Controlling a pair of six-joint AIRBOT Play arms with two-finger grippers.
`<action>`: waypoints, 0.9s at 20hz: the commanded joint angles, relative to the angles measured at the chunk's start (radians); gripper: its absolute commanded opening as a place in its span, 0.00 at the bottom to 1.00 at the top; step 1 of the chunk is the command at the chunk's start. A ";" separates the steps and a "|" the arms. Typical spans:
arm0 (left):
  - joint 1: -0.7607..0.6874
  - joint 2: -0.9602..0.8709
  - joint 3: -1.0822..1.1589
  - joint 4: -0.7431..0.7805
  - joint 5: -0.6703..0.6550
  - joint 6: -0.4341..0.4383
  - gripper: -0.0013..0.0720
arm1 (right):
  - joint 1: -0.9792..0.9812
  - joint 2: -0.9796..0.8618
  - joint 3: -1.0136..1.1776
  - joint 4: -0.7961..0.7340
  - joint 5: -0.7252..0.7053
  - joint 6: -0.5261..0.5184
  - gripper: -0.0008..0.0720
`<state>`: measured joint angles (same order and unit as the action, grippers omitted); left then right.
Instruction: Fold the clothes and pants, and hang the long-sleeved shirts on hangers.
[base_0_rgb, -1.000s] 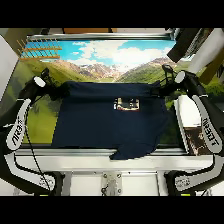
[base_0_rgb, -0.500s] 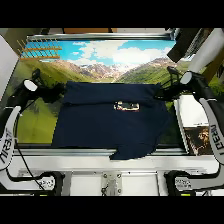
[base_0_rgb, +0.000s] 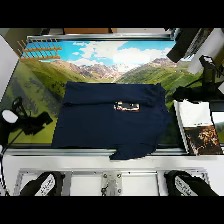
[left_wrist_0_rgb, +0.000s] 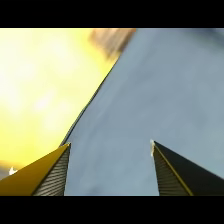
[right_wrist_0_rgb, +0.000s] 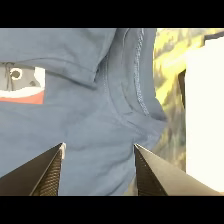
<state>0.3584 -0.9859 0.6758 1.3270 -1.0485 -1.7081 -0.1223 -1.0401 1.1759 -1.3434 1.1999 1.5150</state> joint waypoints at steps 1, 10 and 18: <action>0.082 0.145 -0.226 0.004 -0.062 -0.039 0.74 | -0.002 0.093 -0.081 0.004 -0.025 0.001 0.65; 0.098 0.144 -0.346 -0.084 -0.027 -0.106 0.74 | -0.002 0.088 -0.105 0.019 -0.063 0.001 0.65; 0.098 0.017 -0.346 -0.229 0.101 -0.094 0.74 | -0.002 0.088 -0.105 0.019 -0.071 0.002 0.65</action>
<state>0.4557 -0.9459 0.3328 1.1248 -1.0058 -1.8091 -0.1234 -0.9527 1.0718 -1.3251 1.1332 1.5158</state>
